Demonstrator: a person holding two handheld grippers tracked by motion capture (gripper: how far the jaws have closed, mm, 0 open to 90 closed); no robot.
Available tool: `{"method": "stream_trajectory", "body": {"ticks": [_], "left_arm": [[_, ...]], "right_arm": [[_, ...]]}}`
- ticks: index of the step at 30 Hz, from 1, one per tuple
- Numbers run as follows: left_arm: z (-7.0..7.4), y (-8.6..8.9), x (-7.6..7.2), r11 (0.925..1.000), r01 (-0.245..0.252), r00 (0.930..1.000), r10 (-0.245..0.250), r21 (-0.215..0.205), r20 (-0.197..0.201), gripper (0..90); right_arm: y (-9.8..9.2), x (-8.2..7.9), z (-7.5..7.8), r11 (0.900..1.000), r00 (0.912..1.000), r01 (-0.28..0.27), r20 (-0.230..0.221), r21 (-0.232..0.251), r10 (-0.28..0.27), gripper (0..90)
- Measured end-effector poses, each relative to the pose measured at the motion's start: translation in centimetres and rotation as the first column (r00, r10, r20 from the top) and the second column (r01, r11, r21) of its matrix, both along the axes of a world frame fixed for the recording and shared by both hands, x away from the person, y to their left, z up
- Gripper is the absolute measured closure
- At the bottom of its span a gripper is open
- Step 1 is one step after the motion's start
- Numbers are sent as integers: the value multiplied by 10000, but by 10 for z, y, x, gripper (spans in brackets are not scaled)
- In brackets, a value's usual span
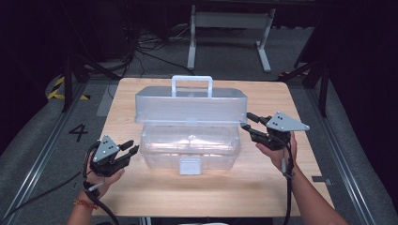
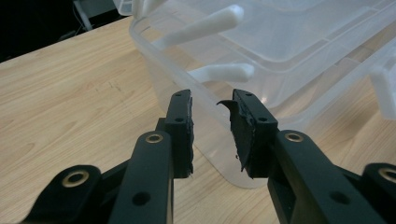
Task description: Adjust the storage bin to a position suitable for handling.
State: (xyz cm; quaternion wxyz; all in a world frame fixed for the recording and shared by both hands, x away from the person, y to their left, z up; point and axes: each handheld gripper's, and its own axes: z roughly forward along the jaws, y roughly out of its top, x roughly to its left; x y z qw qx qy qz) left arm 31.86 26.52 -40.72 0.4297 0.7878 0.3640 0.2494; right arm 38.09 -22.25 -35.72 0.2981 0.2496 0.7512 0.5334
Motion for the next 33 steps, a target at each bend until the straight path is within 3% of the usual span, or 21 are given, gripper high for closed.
{"method": "stream_trajectory", "body": {"ticks": [4, 9, 19, 24, 27, 33], "left_arm": [[-4, 3, 1, 9999, -21, 10000, 22, 126, -93, 675], [-11, 7, 5, 9989, -75, 9994, 90, 473, -323, 660], [-31, 22, 14, 9975, -341, 9919, 413, 612, -1200, 636], [-40, 15, 19, 9924, 99, 9871, 99, 1224, -1598, 627], [-44, 11, 20, 9904, 317, 9833, -68, 1348, -1816, 618], [-50, 6, 23, 9881, 585, 9773, -276, 1423, -2100, 604]], "right_arm": [[2, -1, 2, 9999, 9997, 87, 213, -88, -85, 664], [3, 2, 4, 9996, 9995, 211, 235, 177, -215, 672], [8, 7, 11, 9970, 9970, 607, 446, 479, -628, 701], [11, 10, 14, 9924, 9928, 981, 619, 744, -1028, 724], [14, 13, 16, 9883, 9907, 1160, 591, 990, -1222, 729], [16, 17, 20, 9866, 9862, 1370, 813, 886, -1443, 740]]}}
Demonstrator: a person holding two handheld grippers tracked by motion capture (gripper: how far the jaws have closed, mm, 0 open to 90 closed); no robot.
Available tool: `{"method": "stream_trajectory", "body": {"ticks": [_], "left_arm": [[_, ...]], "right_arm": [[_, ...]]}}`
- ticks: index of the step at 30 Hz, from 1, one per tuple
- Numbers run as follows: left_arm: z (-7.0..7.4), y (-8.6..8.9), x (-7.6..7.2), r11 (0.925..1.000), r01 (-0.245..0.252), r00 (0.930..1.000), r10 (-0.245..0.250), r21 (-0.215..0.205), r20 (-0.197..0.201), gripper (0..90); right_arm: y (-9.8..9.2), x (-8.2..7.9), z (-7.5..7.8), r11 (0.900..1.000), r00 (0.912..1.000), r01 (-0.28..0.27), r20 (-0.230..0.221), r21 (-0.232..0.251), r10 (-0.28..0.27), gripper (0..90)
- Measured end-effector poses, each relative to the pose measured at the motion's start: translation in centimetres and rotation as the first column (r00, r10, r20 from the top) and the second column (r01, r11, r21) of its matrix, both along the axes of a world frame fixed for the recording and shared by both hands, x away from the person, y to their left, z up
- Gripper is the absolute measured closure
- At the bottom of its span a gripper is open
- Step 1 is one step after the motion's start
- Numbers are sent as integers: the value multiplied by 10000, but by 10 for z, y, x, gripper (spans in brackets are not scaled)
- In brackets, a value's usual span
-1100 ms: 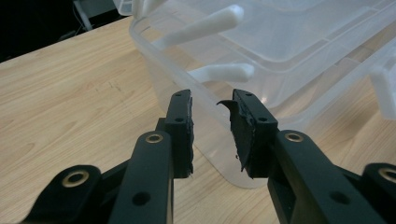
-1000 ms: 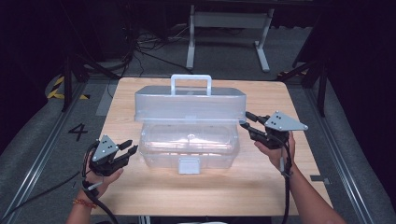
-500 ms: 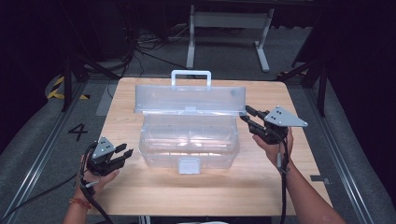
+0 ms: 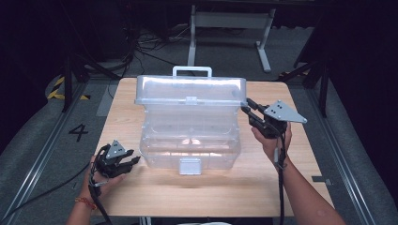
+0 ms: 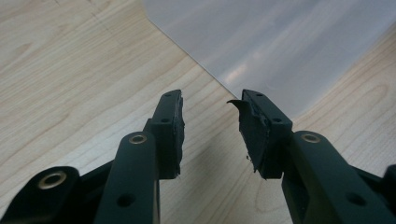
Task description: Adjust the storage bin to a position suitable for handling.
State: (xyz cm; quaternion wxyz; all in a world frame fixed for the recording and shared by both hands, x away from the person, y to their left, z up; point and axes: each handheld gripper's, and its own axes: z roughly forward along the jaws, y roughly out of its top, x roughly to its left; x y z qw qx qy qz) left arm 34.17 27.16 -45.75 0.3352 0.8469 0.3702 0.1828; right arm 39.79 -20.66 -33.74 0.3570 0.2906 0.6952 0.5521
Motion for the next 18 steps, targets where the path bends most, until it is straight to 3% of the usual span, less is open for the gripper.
{"method": "stream_trajectory", "body": {"ticks": [3, 5, 11, 12, 14, 18], "left_arm": [[-3, -2, 1, 9999, 85, 9999, -84, 73, -114, 605], [-5, -4, 2, 10000, 34, 9991, -38, -90, -420, 598], [-9, -2, 5, 9998, 84, 9983, -94, -190, -569, 536], [-12, -3, 5, 9996, 100, 9967, -121, -255, -801, 523], [-14, -3, 5, 9998, 157, 9962, -164, -89, -852, 511], [-16, -4, 4, 9997, 181, 9955, -197, -174, -931, 475]], "right_arm": [[1, 1, 2, 10000, 10000, 87, -10, -23, -87, 746], [2, 3, 3, 9999, 9999, 166, 21, -44, -166, 750], [2, 8, 8, 9995, 9995, 311, 110, -48, -311, 788], [2, 9, 9, 9995, 9995, 317, 92, -71, -316, 791], [3, 11, 10, 9993, 9993, 360, 83, -79, -359, 793], [3, 15, 13, 9990, 9991, 417, 39, -134, -416, 796]]}}
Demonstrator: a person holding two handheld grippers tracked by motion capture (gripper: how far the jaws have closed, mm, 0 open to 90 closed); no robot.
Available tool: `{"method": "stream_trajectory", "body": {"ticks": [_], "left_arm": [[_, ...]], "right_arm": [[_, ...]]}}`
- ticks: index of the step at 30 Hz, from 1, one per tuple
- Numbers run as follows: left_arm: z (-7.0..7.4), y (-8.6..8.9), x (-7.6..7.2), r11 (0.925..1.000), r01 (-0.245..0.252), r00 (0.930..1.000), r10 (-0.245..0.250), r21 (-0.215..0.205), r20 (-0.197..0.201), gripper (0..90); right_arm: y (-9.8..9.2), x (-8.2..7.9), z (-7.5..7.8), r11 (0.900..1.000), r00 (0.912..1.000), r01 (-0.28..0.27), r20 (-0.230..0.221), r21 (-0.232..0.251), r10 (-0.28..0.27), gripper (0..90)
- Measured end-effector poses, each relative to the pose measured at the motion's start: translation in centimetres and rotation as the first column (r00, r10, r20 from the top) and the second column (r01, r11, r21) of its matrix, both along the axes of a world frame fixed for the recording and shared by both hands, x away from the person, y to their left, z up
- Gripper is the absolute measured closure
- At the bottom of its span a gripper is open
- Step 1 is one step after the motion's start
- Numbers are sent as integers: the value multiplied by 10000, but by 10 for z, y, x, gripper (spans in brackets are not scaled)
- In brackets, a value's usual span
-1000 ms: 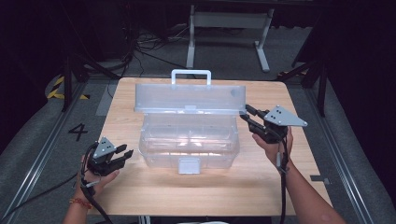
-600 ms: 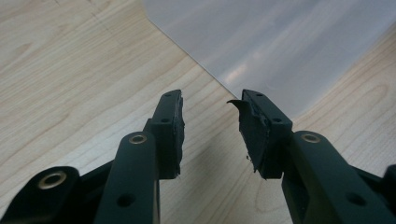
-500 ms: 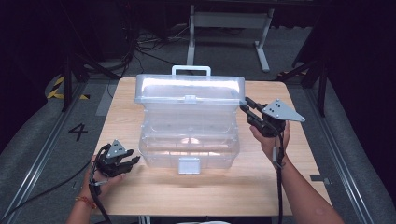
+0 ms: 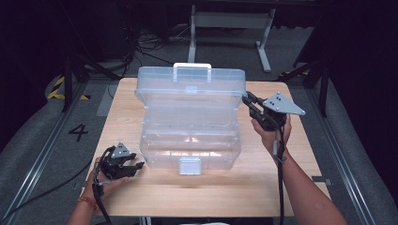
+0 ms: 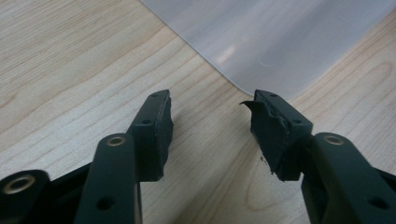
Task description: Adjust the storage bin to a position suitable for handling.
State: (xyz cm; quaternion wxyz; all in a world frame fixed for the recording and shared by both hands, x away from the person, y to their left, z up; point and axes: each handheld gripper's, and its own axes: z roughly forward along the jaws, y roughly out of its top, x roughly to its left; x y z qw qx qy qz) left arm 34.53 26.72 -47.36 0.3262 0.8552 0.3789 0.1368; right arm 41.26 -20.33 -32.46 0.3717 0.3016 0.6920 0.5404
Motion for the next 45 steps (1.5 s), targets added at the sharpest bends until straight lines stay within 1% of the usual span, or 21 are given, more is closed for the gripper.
{"method": "stream_trajectory", "body": {"ticks": [1, 2, 3, 4, 6, 7, 9, 13, 14, 17, 23, 25, 27, 30, 33, 37, 40, 45], "left_arm": [[0, 0, 0, 10000, 17, 9999, -18, 48, 116, 468], [-1, 0, -1, 10000, -9, 10000, 9, -66, 83, 445], [-2, -1, -1, 10000, 46, 9998, -45, -66, 192, 425], [-4, -1, -3, 9997, -34, 9997, 39, -235, 228, 411], [-7, 1, -5, 9993, 20, 9986, -1, -371, 537, 394], [-6, 1, -5, 9994, 6, 9987, 12, -347, 518, 392], [-7, 1, -7, 9991, -55, 9990, 74, -430, 442, 387], [-7, 2, -6, 9992, -29, 9989, 47, -393, 458, 386], [-7, 2, -6, 9993, -1, 9989, 19, -378, 465, 386], [-7, 2, -6, 9993, 20, 9988, -2, -372, 496, 386], [-7, 2, -6, 9993, 28, 9987, -10, -361, 500, 386], [-7, 2, -6, 9993, 31, 9987, -13, -361, 512, 386], [-7, 2, -6, 9993, 37, 9987, -19, -359, 515, 386], [-6, 2, -6, 9995, 35, 9987, -18, -323, 511, 385], [-6, 3, -6, 9996, 42, 9987, -27, -296, 518, 385], [-6, 2, -6, 9995, 31, 9988, -14, -325, 498, 385], [-6, 2, -6, 9994, 6, 9988, 11, -336, 493, 385], [-7, 2, -6, 9993, 40, 9987, -21, -361, 516, 385]], "right_arm": [[0, 1, 1, 10000, 10000, 4, -24, 15, -4, 796], [0, 3, 2, 10000, 10000, -7, -61, 21, 7, 796], [-1, 4, 2, 10000, 10000, -3, -24, -13, 3, 796], [0, 5, 3, 10000, 10000, -10, -63, 16, 10, 796], [0, 8, 5, 10000, 10000, 14, -27, -55, -14, 797], [0, 9, 5, 10000, 10000, 44, 0, -50, -44, 798], [1, 12, 6, 10000, 10000, 79, -5, -43, -79, 799], [2, 16, 8, 9998, 9998, 152, 94, -114, -151, 808], [2, 19, 9, 9997, 9997, 214, 98, -65, -214, 813], [2, 20, 9, 9996, 9996, 269, 127, -91, -268, 820], [3, 22, 10, 9991, 9991, 413, 128, 12, -413, 832], [4, 22, 10, 9990, 9989, 450, 89, -5, -450, 835], [4, 23, 10, 9988, 9988, 483, 107, 61, -484, 835], [4, 24, 10, 9984, 9987, 509, 20, 232, -509, 839], [5, 25, 10, 9981, 9983, 572, 68, 233, -574, 840], [5, 27, 11, 9977, 9980, 629, 9, 271, -629, 843], [6, 28, 12, 9974, 9976, 690, 5, 185, -690, 845], [7, 31, 14, 9973, 9974, 711, -95, 180, -709, 847]]}}
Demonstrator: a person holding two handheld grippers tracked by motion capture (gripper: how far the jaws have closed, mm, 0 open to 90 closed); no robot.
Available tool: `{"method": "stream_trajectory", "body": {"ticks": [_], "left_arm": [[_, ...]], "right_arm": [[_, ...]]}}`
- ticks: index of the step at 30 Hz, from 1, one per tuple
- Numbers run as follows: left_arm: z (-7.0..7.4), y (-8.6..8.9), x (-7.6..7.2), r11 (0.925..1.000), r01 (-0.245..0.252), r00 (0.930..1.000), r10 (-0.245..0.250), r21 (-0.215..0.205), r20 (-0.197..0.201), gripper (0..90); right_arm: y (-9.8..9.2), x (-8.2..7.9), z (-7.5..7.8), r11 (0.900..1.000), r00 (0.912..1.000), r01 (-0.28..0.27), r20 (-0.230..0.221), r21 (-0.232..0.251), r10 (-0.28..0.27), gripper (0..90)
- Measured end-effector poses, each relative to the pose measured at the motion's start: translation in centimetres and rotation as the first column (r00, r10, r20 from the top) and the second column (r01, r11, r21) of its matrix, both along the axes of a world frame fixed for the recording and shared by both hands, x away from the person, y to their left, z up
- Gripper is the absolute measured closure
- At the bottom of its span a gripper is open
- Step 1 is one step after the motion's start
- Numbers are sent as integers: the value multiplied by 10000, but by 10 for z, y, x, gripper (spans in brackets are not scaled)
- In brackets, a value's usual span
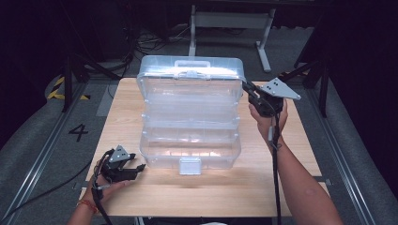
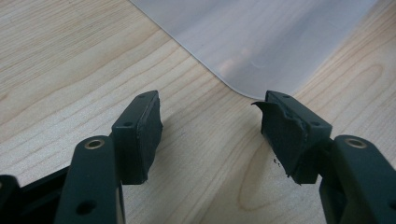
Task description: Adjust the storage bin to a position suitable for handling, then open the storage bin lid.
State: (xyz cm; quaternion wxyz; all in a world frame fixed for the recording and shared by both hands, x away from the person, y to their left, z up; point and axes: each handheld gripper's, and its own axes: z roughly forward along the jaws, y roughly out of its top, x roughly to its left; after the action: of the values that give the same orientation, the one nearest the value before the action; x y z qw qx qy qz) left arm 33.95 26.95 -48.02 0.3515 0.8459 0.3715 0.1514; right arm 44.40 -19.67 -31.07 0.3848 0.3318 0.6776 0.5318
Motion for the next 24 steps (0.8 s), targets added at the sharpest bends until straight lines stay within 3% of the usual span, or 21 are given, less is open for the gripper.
{"method": "stream_trajectory", "body": {"ticks": [24], "left_arm": [[0, 1, -2, 10000, -90, 10000, 90, 40, -10, 378]], "right_arm": [[-4, 21, 7, 9993, 9978, -305, -576, 196, 316, 846]]}}
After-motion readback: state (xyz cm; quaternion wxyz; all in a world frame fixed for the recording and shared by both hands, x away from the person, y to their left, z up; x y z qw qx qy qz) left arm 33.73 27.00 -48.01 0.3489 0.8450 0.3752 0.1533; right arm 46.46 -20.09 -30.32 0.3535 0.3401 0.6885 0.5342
